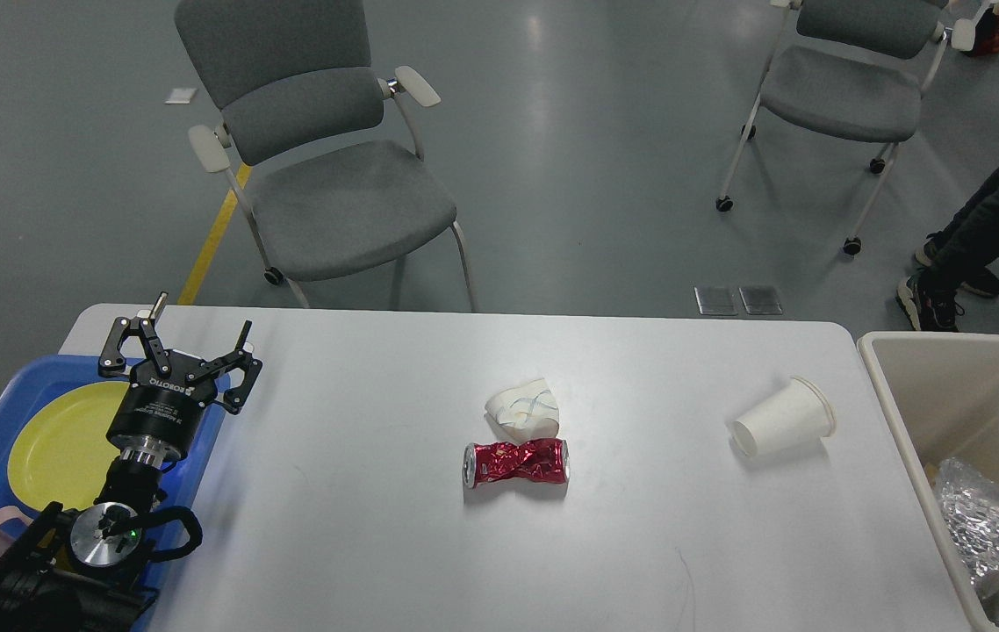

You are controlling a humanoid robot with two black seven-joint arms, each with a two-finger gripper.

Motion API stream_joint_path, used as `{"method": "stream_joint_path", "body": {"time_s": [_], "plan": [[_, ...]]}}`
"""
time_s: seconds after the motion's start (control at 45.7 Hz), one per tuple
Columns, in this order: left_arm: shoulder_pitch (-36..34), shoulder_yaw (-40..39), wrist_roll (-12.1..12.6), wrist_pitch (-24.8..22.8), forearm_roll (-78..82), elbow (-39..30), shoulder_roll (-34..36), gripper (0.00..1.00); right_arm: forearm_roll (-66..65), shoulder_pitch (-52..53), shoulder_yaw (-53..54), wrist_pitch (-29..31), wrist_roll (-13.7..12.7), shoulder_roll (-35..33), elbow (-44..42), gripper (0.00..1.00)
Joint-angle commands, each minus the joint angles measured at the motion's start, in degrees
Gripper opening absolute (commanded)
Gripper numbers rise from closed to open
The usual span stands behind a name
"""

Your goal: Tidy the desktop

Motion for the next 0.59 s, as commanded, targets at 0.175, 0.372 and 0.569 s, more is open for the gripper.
{"method": "stream_joint_path", "body": {"time_s": [0.175, 0.372, 0.569], "plan": [[0.01, 0.00, 0.00, 0.00, 0.00, 0.00, 0.01, 0.96, -0.96, 7.22, -0.39, 2.36, -0.36, -4.77, 7.55, 1.00], [0.01, 0.00, 0.00, 0.00, 0.00, 0.00, 0.01, 0.96, -7.11, 25.15, -5.39, 13.60, -0.71, -13.12, 18.89, 1.00], [0.01, 0.00, 0.00, 0.00, 0.00, 0.00, 0.01, 0.96, -11.86, 43.25, -12.07, 28.11, -2.38, -16.03, 26.36, 1.00]]}}
